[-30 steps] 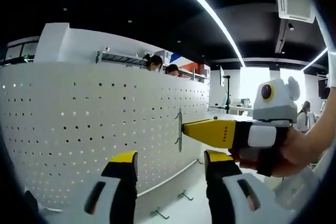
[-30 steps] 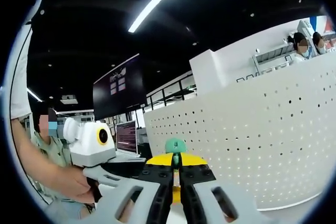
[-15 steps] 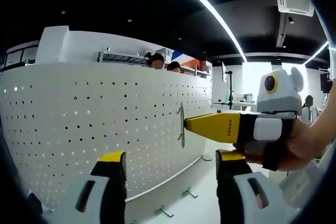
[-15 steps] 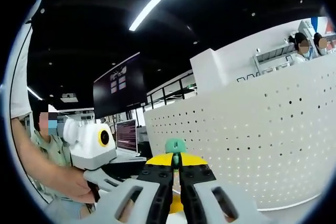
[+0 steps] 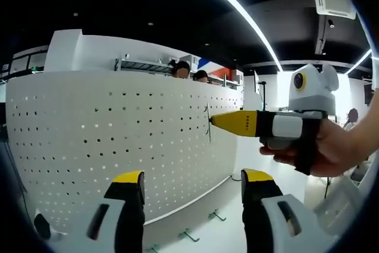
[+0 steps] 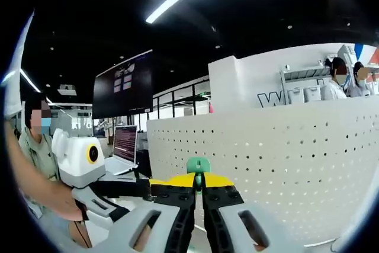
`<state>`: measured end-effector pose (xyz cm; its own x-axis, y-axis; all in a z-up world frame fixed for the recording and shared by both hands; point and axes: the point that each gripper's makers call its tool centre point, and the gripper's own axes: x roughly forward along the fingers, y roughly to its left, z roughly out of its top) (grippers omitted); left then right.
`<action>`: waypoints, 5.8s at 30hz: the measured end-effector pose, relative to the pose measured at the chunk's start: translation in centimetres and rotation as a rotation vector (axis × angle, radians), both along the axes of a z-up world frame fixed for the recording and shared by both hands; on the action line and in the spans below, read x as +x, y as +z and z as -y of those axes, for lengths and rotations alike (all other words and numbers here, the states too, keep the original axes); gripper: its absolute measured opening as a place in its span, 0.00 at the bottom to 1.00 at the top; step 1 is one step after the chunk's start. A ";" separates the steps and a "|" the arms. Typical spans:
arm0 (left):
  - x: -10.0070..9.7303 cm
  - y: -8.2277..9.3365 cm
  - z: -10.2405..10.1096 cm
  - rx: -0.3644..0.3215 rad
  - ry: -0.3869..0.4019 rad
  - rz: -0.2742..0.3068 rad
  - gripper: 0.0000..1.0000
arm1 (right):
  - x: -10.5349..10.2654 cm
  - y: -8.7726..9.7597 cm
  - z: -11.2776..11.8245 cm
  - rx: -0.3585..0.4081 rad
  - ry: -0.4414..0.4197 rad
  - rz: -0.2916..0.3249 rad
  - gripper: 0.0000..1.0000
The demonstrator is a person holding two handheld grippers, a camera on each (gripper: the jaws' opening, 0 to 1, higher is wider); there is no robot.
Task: Insert the hook assembly into the mounting plate slot until the hook locks in place.
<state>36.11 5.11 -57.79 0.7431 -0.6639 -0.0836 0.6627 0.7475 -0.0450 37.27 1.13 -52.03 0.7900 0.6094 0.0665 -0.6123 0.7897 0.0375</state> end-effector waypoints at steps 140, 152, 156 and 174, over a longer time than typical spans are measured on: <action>-7.0 -7.3 -7.2 0.047 0.196 -0.072 0.67 | 12.0 0.4 1.2 0.017 -0.429 -0.045 0.27; -6.8 -7.2 -7.7 0.048 0.213 -0.066 0.68 | 11.4 0.7 1.0 0.039 -0.338 -0.067 0.32; -6.9 -7.2 -7.7 0.051 0.216 -0.065 0.67 | 11.0 1.2 0.9 0.057 -0.298 -0.050 0.33; -6.9 -6.8 -7.7 0.053 0.217 -0.056 0.67 | 10.4 1.6 1.3 0.036 -0.233 -0.031 0.32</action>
